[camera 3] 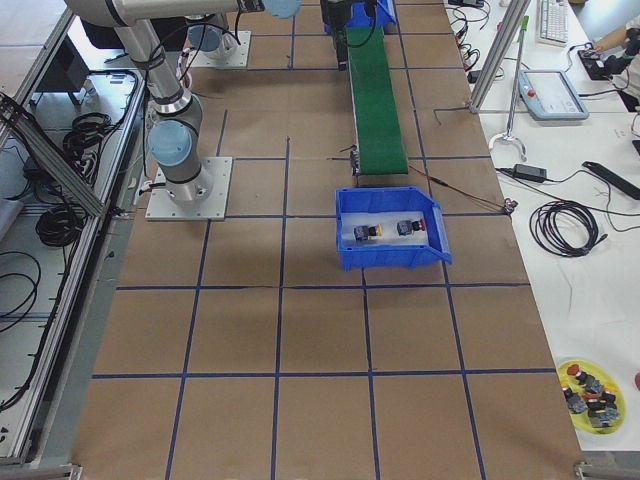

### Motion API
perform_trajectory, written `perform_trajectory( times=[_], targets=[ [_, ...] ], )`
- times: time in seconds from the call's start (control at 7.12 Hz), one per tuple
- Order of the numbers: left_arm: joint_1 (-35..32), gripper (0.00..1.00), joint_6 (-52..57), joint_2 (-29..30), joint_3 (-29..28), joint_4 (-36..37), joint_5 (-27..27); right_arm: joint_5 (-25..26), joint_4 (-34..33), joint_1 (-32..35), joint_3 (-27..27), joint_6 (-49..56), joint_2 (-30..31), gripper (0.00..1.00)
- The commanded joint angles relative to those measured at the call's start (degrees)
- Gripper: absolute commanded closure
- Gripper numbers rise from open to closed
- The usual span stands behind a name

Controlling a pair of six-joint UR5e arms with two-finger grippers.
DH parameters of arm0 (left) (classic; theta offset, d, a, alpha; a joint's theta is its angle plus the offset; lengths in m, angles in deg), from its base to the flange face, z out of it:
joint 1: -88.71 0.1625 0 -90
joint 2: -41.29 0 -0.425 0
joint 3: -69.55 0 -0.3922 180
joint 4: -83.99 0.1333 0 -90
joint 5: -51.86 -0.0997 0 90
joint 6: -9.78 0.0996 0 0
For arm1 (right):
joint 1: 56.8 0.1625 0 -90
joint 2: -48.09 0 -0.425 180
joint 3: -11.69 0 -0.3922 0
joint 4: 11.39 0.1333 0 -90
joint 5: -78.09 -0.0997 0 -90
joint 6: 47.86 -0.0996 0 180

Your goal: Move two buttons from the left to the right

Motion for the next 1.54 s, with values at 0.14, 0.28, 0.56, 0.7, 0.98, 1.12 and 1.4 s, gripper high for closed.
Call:
perform_trajectory(
  times=[0.14,0.28,0.56,0.7,0.98,1.12,1.4],
  targets=[
    [-0.06,0.0,-0.03,0.0,-0.27,0.22,0.08,0.0,0.06,-0.09,-0.09,0.09,-0.17,0.0],
    [0.12,0.0,0.06,0.0,-0.45,0.13,0.08,0.0,0.06,-0.09,-0.09,0.09,-0.17,0.0],
    [0.12,0.0,-0.03,0.0,-0.1,0.22,0.08,0.0,-0.03,0.0,0.26,-0.87,-0.6,0.0],
    [0.12,0.0,0.06,0.0,-0.19,0.31,0.08,0.09,-0.11,0.0,0.17,-0.97,-0.52,0.0],
    [0.12,0.0,-0.03,0.09,-0.19,0.4,0.08,0.26,-0.03,0.0,0.52,-0.97,-0.52,0.0],
    [0.12,0.0,-0.03,0.0,-0.01,0.31,0.08,0.18,-0.02,0.0,0.52,-0.97,-0.52,0.0],
    [0.12,0.0,0.06,0.0,0.08,0.22,0.08,0.26,0.06,0.0,0.61,-0.97,-0.52,0.0]
  ],
)
